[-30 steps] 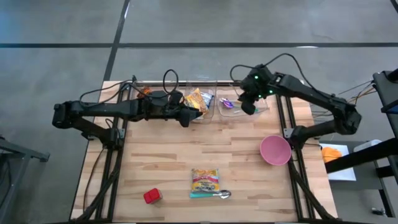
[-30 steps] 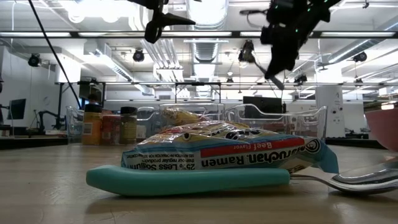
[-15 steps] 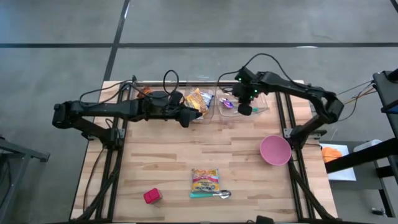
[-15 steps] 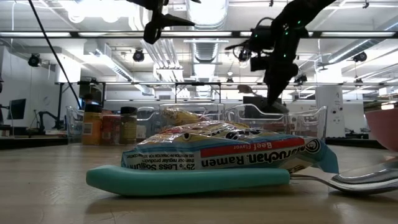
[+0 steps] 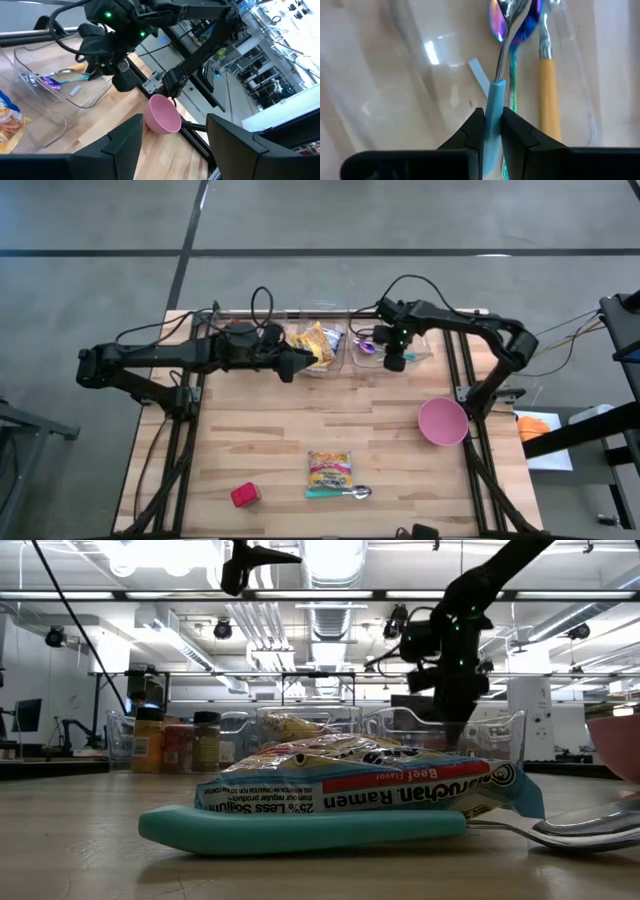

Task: Pick & Place Food Item
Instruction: Put the light blue spoon into the right transparent bin

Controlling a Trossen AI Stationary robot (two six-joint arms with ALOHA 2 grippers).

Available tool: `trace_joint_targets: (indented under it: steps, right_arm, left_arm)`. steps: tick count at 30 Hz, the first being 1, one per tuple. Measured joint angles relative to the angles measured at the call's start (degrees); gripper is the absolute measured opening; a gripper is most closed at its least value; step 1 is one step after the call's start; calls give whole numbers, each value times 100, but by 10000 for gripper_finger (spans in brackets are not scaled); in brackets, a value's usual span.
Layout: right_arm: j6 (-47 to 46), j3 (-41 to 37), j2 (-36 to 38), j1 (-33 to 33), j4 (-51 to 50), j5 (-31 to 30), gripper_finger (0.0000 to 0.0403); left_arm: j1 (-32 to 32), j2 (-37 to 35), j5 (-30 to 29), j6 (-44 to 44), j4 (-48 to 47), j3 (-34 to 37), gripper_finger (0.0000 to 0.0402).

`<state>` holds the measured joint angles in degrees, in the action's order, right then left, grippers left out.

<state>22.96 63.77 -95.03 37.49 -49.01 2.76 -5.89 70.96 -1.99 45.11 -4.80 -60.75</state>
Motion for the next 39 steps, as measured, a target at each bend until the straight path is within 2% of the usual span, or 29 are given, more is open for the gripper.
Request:
trace_joint_targets:
  steps: [7,17,34,39]
  right_arm:
    - [-28,1,-408,249,74,9,34]
    - [-20,156,-889,254,48,5,34]
    - [15,161,-981,254,-4,2,34]
    - [-27,161,-974,254,-7,2,82]
  left_arm:
    - [0,2,-106,-33,-92,7,224]
    - [-4,2,-140,-31,-161,13,224]
    - [-4,4,-142,-12,-208,13,224]
    - [-4,6,-143,-5,-262,17,224]
